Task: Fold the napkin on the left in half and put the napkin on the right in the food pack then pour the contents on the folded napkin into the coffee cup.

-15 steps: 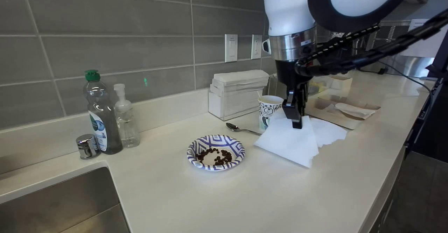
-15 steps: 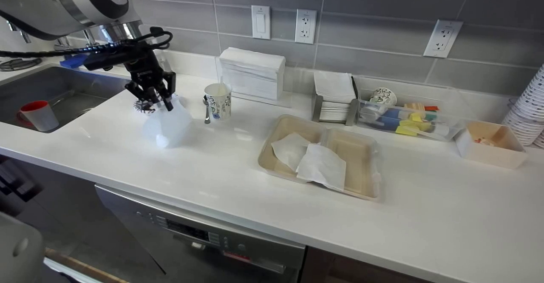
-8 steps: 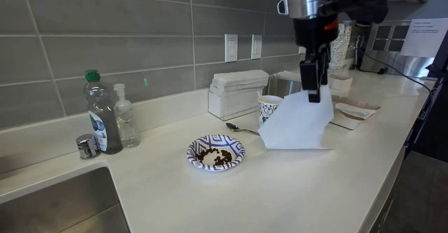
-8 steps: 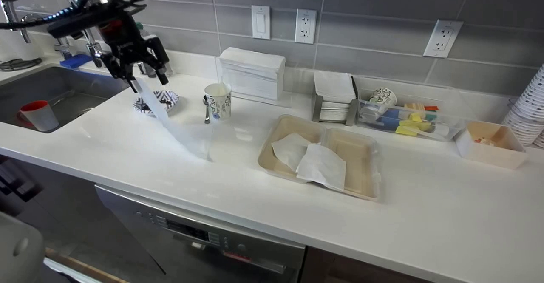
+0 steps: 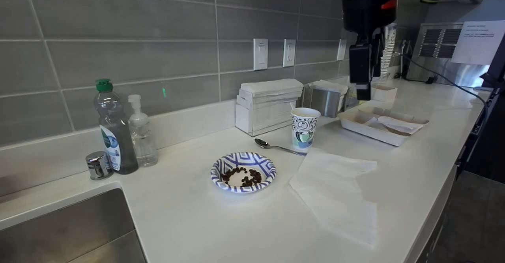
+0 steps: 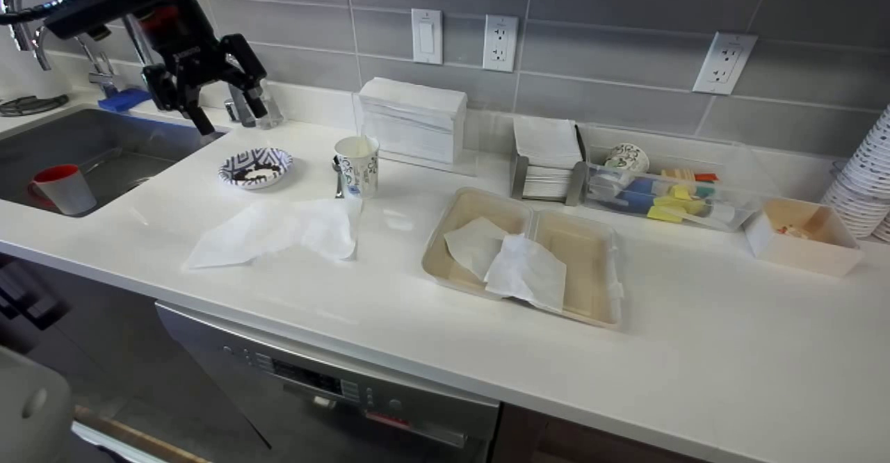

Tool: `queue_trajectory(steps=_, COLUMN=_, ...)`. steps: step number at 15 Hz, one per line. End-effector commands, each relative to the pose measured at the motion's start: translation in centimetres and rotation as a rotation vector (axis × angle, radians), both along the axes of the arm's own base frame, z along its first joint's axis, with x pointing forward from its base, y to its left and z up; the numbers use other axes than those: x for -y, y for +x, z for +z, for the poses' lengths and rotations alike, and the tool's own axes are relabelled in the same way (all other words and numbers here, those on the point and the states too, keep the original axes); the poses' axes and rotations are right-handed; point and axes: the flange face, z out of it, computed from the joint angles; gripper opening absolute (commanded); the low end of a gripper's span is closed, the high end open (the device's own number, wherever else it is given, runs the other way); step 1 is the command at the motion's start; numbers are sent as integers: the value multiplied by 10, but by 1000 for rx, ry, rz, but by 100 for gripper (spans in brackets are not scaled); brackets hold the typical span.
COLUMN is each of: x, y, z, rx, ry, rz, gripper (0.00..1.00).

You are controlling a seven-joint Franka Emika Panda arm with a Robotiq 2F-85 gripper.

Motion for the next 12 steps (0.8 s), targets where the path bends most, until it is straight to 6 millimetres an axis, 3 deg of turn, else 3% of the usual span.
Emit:
queue_trajectory(steps=1, x=1, y=-4, z=7, rx=-21, ry=48, rz=-25, gripper=100)
queue_trajectory(steps=8, x=9, y=-16, z=47, rx=-26, ry=165, rz=-70, gripper=100)
queue_trajectory(steps=9, x=4, y=-9, z=36, rx=7, ry=116, rz=-55, gripper=100)
queue_trajectory(steps=12, x=8, y=-13, z=47, rx=3, ry=142, rz=-72, gripper=100)
